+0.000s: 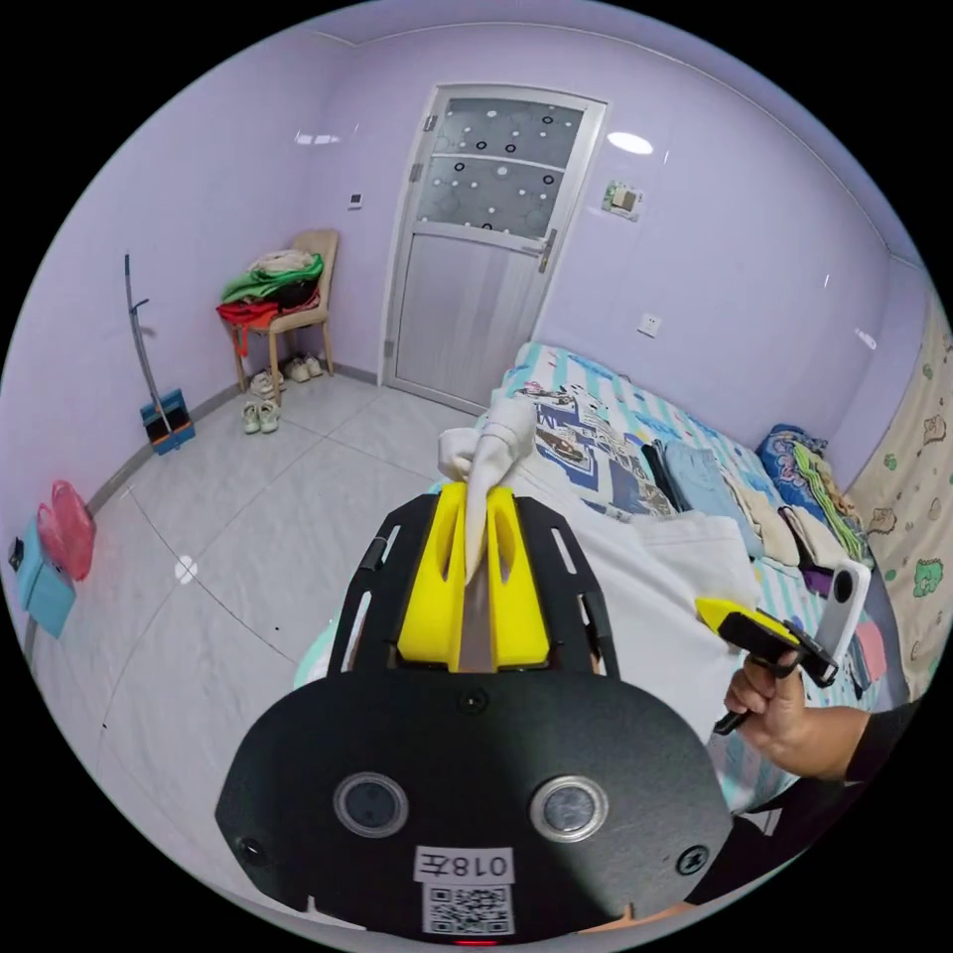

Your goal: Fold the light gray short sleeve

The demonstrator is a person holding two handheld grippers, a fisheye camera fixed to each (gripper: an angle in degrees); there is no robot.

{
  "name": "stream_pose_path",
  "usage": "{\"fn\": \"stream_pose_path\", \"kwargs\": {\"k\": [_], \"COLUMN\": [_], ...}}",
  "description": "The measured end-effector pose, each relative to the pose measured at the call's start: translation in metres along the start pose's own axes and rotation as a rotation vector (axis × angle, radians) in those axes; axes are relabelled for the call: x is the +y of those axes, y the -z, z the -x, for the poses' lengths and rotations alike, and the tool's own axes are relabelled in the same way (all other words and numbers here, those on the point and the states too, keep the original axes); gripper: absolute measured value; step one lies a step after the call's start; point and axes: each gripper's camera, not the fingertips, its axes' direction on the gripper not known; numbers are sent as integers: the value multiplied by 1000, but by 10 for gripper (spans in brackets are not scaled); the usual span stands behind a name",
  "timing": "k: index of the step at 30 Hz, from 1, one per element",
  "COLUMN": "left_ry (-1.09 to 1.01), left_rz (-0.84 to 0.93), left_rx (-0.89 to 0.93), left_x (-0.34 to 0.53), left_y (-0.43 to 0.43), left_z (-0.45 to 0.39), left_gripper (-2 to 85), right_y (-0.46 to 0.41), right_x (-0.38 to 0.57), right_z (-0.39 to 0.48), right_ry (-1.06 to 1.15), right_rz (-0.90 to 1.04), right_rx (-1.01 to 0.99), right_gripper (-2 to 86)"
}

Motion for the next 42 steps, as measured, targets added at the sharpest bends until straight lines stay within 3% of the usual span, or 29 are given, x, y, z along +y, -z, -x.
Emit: {"fn": "stream_pose_path", "kwargs": {"k": [3,7,10,14,19,22,25,27,29,32,34,35,37,42], "left_ry": [1,249,395,275,97,61,99,125,161,148,122,121,176,288], "left_rz": [18,178,-81,-174,-105,-1,-92,-171,-354,-540,-615,-624,-644,-597], "left_rx": [0,9,61,89,-45,-148,-231,-241,-231,-46,172,234,542,975], "left_x": [-4,21,57,92,200,252,283,291,306,329,345,349,363,373], "left_y": [-20,-71,-23,38,78,53,60,79,111,146,148,145,117,38], "left_z": [-1,35,63,49,-20,-48,-70,-84,-106,-165,-222,-236,-282,-354], "left_gripper": [52,150,154,130,95,88,78,74,69,65,63,63,60,67], "right_y": [-7,-52,-37,13,25,8,-22,-14,29,97,138,165,204,311], "right_x": [-10,-10,-6,7,14,29,49,51,41,38,50,61,79,115], "right_z": [-12,-78,-103,-114,-55,-12,6,7,7,-12,-35,-53,-81,-150], "right_ry": [25,-164,-270,-312,38,235,317,309,291,232,151,93,-3,-241], "right_rz": [-39,159,96,-105,-61,45,247,234,90,-42,-87,-102,-112,-201], "right_rx": [50,47,-28,-43,-127,-51,77,129,141,122,143,166,209,305], "right_gripper": [40,64,81,67,82,109,105,91,79,80,80,80,79,74]}}
